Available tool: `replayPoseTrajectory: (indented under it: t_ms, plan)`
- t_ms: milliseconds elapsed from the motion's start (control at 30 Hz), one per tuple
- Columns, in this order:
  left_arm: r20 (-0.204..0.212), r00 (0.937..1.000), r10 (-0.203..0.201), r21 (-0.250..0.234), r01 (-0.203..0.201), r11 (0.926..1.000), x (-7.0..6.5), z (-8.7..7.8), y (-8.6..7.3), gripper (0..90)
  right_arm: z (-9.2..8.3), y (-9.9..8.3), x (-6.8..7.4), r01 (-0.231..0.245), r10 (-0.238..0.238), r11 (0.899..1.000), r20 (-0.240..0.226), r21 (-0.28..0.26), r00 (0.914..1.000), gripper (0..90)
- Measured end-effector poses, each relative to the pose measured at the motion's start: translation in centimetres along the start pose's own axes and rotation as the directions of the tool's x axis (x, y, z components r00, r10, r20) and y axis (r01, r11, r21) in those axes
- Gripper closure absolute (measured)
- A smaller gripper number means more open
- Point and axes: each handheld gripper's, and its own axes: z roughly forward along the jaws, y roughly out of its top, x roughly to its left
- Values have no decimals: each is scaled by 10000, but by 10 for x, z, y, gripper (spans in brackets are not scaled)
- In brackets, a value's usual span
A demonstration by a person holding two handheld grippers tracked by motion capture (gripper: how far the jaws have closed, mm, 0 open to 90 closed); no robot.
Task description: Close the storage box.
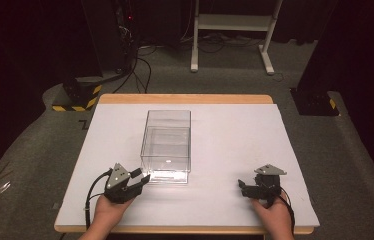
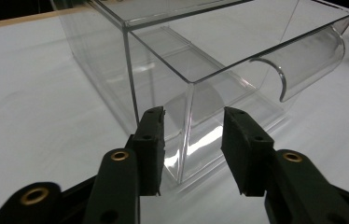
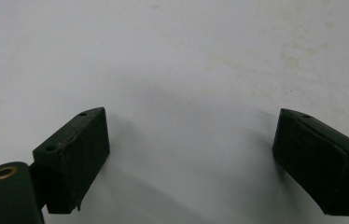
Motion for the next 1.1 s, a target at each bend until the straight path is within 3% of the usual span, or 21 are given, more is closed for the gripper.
replayPoseTrajectory:
  t_ms: [200, 400, 533, 1100]
  plan:
    - [-262, 9995, -174, 65, 176, 9998, 2, 5, 3, 604, 0, 0, 0, -8, 8, 10000, -9, -9, 10000, 111]
    - [-653, 9965, -525, 289, 545, 9981, 3, 12, 2, 415, 0, 0, 0, -13, 13, 10000, -4, -12, 10000, 113]
    - [-549, 9931, -1034, 443, 1059, 9934, 8, 16, 3, 300, 0, 0, 0, 1, -1, 10000, -3, -24, 10000, 117]
    - [-922, 9891, -1150, 286, 1181, 9926, 17, 31, 11, 292, 0, 0, 0, -2, 2, 10000, -17, -25, 10000, 118]
